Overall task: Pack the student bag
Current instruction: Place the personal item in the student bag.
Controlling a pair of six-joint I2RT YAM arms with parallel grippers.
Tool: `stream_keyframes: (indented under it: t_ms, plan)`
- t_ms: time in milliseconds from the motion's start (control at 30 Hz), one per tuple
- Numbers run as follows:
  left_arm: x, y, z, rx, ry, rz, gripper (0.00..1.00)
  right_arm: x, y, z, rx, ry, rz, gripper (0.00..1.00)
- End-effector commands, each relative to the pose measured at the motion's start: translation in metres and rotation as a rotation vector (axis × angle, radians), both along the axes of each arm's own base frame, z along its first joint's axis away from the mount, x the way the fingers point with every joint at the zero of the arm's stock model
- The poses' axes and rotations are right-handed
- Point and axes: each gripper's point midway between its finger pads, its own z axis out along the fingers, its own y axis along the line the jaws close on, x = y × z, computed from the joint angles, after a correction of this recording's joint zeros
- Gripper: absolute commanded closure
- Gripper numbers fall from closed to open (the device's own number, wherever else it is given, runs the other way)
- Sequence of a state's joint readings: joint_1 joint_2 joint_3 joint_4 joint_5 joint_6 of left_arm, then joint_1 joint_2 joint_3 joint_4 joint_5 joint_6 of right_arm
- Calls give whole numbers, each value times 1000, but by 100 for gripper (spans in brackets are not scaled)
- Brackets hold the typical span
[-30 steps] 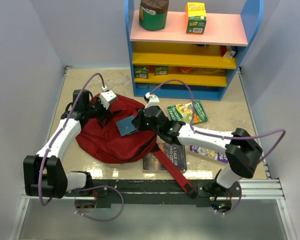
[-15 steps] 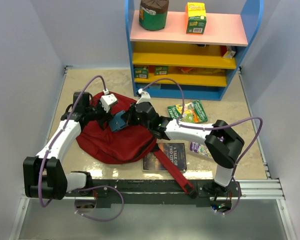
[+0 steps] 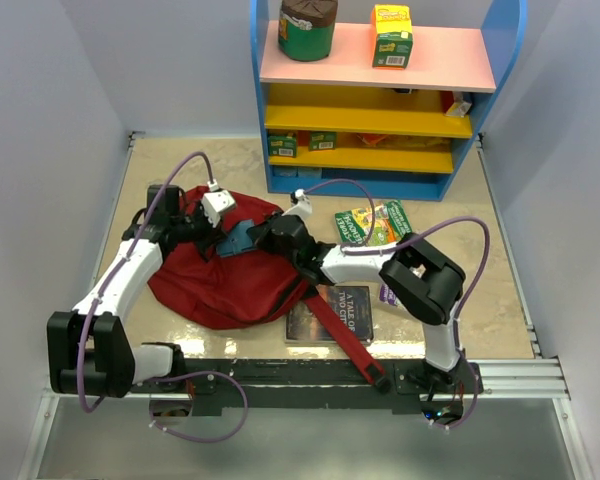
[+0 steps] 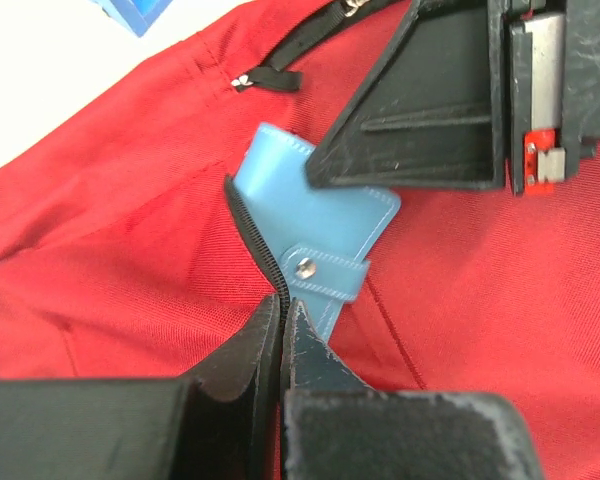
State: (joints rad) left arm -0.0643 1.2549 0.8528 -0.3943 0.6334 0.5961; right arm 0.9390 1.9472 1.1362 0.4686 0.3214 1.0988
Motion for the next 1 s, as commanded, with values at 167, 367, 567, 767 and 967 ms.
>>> stream_keyframes:
  t_ms: [167,367,567,767,967]
  plan:
    - [-3,-10,-9,-49,26,-49,100,-13,42,53,365,-53,99,100]
    - [-2,-11,-7,-58,23,-55,100,-26,31,-9,46,63,154,66]
    - [2,-9,-2,-53,5,-44,100,-28,-22,-14,-252,16,107,38]
    - [8,-9,17,-73,-36,-26,100,-18,-41,-5,-351,-35,84,38]
    - [7,-12,31,-98,-50,-36,100,-8,-17,-8,-357,-71,169,46]
